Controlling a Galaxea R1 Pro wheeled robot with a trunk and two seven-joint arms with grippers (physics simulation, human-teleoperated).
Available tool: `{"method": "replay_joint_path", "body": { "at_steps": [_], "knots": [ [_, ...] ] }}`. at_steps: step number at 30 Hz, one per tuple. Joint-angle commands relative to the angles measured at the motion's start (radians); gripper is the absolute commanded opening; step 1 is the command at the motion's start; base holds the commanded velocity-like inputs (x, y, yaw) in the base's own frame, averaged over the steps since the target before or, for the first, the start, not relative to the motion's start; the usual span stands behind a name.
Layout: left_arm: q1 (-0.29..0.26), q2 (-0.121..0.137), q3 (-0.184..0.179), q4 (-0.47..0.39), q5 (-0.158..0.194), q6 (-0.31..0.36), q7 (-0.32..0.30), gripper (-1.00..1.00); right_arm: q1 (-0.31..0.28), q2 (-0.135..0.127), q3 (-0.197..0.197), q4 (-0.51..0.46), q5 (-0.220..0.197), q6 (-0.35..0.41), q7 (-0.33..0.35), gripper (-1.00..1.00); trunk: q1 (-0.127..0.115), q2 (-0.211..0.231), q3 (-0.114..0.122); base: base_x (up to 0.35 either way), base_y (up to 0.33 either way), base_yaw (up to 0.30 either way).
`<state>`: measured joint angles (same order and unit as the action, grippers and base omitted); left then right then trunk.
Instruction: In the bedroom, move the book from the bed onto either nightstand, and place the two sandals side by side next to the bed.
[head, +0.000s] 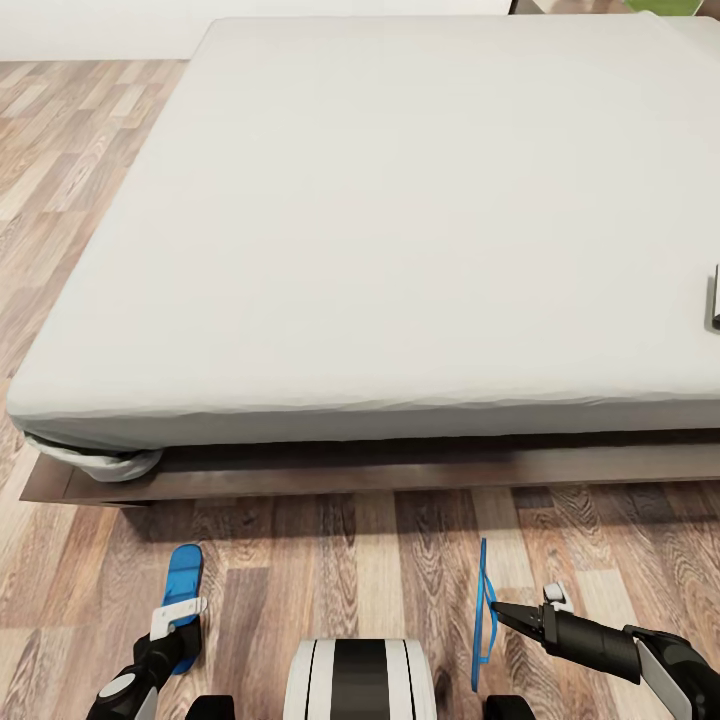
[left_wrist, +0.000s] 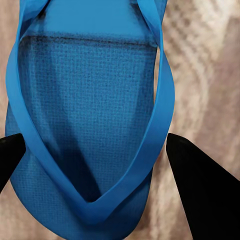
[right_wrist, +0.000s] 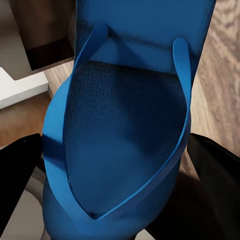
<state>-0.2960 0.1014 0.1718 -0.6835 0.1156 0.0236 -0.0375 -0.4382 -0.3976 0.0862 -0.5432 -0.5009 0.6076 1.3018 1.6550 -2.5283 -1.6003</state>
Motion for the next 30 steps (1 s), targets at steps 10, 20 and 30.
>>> {"method": "replay_joint_path", "body": {
  "at_steps": [10, 20, 30],
  "knots": [
    [0.0, -0.001, 0.002, -0.001, 0.01, 0.002, -0.004, -1.0, 0.0, -0.002, 0.005, 0.0, -0.01, 0.006, 0.002, -1.0, 0.0, 0.0, -0.001, 0.0, 0.0, 0.0],
    [0.0, -0.001, 0.002, -0.001, 0.01, 0.002, -0.004, -1.0, 0.0, -0.001, 0.006, 0.0, -0.01, 0.007, 0.001, -1.0, 0.0, 0.0, -0.001, 0.0, 0.0, 0.0],
    [0.0, -0.001, 0.002, -0.001, 0.01, 0.001, -0.004, -1.0, 0.0, -0.001, 0.005, 0.0, -0.01, 0.007, 0.001, -1.0, 0.0, 0.0, -0.001, 0.0, 0.0, 0.0]
  ]
}}
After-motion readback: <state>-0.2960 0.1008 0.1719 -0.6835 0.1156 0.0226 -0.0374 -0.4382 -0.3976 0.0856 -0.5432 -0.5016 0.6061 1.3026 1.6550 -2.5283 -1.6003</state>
